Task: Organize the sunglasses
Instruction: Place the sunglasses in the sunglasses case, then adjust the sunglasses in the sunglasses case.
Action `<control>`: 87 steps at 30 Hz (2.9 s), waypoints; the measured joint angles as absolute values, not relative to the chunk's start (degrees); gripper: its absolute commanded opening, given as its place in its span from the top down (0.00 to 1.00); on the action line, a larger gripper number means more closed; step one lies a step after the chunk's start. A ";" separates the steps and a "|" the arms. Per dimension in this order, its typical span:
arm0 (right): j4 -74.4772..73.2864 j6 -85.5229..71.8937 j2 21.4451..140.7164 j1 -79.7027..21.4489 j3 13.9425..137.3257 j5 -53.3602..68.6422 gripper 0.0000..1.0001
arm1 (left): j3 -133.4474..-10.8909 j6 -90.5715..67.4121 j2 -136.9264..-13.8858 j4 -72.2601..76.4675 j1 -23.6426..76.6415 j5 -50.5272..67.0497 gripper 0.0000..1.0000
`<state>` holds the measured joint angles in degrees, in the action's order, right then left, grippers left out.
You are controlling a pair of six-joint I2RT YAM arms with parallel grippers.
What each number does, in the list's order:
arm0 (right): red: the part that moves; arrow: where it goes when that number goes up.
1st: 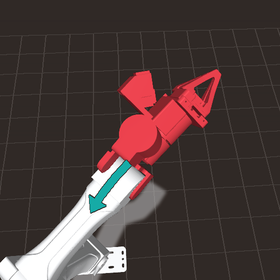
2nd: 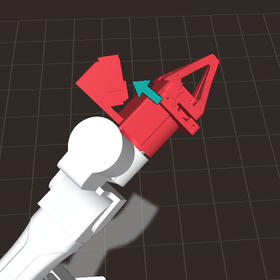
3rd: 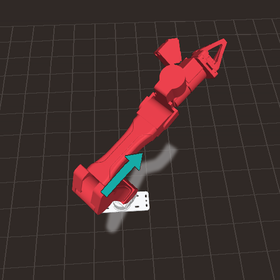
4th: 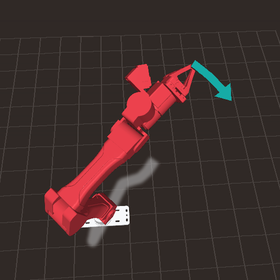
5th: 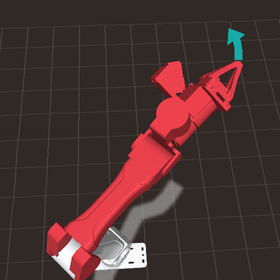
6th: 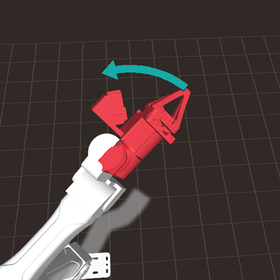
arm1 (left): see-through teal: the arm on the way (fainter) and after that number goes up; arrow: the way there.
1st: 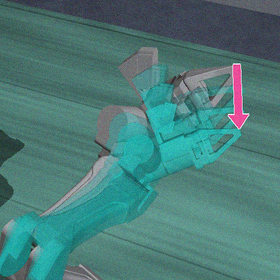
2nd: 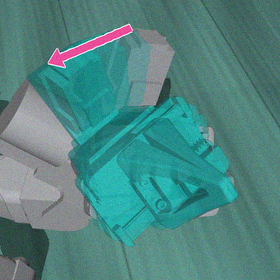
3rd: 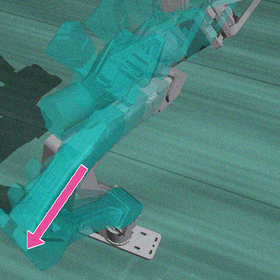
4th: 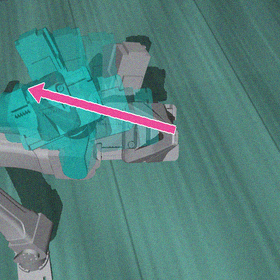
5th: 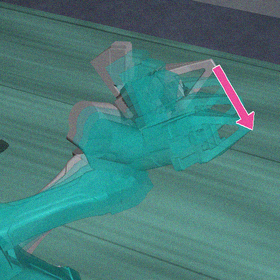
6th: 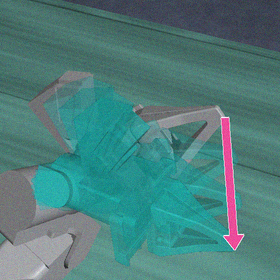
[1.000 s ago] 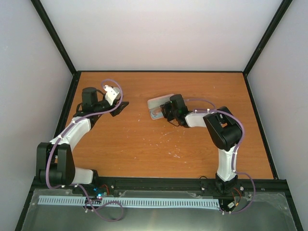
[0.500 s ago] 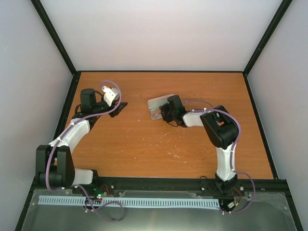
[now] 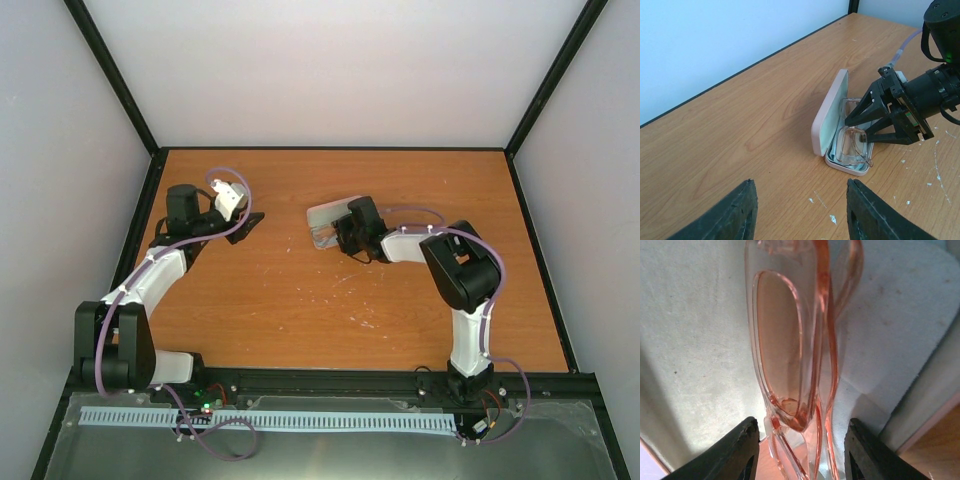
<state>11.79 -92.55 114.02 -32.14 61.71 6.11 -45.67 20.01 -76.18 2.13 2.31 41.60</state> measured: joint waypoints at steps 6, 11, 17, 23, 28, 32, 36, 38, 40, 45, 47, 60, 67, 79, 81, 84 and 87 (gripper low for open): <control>7.51 -91.07 111.77 -32.12 61.56 6.24 0.64 | -45.67 20.03 -76.18 2.13 2.31 41.60 0.50; 3.53 -88.79 107.22 -31.73 61.45 6.11 0.65 | -45.67 20.01 -76.18 2.15 2.31 41.69 0.50; 2.72 -87.66 104.62 -30.55 61.43 5.98 0.67 | -45.67 20.01 -76.18 2.15 2.31 41.80 0.50; 2.74 -86.76 107.44 -30.06 63.24 6.81 0.75 | -45.67 20.03 -76.18 2.15 2.31 41.76 0.50; 3.33 -85.76 112.68 -30.00 68.45 8.08 0.76 | -45.67 20.03 -76.18 2.15 2.28 41.69 0.50; 3.60 -85.08 114.52 -29.91 70.94 8.67 0.76 | -45.67 20.03 -76.18 2.15 2.24 41.60 0.50; 3.44 -84.90 114.83 -29.76 71.42 8.80 0.78 | -45.67 20.03 -76.18 2.15 2.11 41.56 0.50; 3.14 -84.86 114.83 -29.58 71.44 8.78 0.78 | -45.67 20.03 -76.18 2.15 1.96 41.58 0.50; 2.76 -84.82 114.83 -29.28 71.42 8.75 0.78 | -45.67 20.03 -76.18 2.15 1.85 41.56 0.50; 2.57 -84.16 115.22 -28.18 71.26 8.60 0.79 | -45.67 20.03 -76.20 2.15 1.69 41.58 0.50; 2.50 -83.72 115.98 -27.75 71.29 8.62 0.79 | -45.67 20.03 -76.20 2.15 1.69 41.58 0.50; 1.74 -83.15 116.97 -27.24 72.47 9.67 0.82 | -45.67 20.03 -76.36 2.17 1.61 41.60 0.50; -2.39 -83.15 112.14 -27.42 68.05 9.67 0.83 | -45.67 20.03 -76.40 3.31 1.61 41.80 0.50; -2.04 -83.85 111.68 -27.42 67.31 10.11 0.72 | -45.67 20.03 -76.38 3.38 1.61 41.80 0.50; -1.91 -84.03 111.68 -27.53 67.35 10.39 0.68 | -45.67 20.03 -76.38 3.38 1.61 41.80 0.50; -1.91 -83.99 111.68 -27.83 67.59 11.29 0.66 | -45.67 20.03 -76.38 3.38 1.61 41.80 0.50; -2.17 -84.01 111.68 -28.10 67.96 12.25 0.66 | -45.67 20.03 -76.38 3.38 1.61 41.80 0.50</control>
